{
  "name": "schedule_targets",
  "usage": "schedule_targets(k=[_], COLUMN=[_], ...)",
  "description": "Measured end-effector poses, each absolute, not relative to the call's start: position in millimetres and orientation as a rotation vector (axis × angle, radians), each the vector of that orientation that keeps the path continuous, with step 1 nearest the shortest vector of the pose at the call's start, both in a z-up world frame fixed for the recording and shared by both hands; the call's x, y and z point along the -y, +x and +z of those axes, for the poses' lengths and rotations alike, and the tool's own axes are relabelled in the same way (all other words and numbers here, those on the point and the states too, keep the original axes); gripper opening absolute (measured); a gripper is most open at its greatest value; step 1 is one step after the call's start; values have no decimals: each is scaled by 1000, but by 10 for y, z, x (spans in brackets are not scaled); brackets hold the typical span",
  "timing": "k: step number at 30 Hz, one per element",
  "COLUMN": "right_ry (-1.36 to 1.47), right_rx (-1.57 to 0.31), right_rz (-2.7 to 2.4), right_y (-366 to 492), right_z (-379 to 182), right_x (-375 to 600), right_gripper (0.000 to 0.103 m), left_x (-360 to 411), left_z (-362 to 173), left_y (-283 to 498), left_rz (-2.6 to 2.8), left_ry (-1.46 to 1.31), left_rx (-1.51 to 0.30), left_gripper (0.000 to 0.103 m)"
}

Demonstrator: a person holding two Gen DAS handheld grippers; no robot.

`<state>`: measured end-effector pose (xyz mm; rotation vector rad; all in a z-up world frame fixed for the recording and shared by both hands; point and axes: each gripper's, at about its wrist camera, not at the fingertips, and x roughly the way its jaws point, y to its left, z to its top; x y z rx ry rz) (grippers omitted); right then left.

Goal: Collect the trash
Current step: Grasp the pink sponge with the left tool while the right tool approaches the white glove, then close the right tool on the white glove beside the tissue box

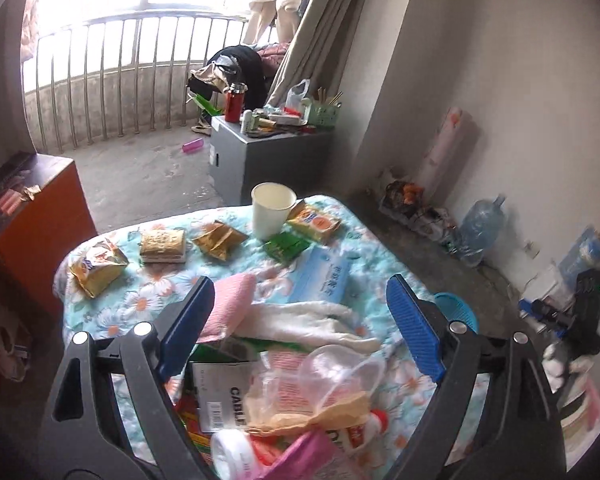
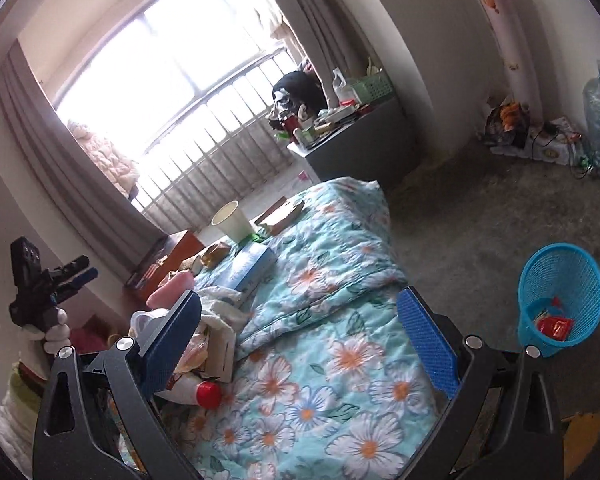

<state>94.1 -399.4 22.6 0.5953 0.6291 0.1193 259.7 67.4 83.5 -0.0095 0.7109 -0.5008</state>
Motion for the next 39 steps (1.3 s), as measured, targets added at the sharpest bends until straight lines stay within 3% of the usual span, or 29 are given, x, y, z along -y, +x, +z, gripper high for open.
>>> schedule_targets(k=[11, 20, 22, 24, 32, 39], right_ry=[715, 815, 835, 851, 800, 798], right_rx=[-777, -888, -900, -915, -1001, -1097], right_rz=[214, 274, 291, 303, 394, 406], right_y=[1574, 2083, 2198, 2305, 2725, 2997], right_z=[-104, -385, -402, -407, -425, -621], right_x=[3795, 3648, 3615, 3569, 3133, 2826], right_gripper=[94, 94, 94, 94, 94, 79], left_x=[-454, -465, -476, -492, -616, -767], left_z=[22, -382, -438, -455, -363, -266], left_y=[3271, 3719, 3753, 3772, 3751, 3668], left_rz=[-390, -372, -370, -374, -383, -360], left_ry=[318, 382, 390, 383, 350, 337], left_rx=[-931, -1089, -1103, -1108, -1061, -995], left_gripper=[75, 59, 52, 44, 34, 31])
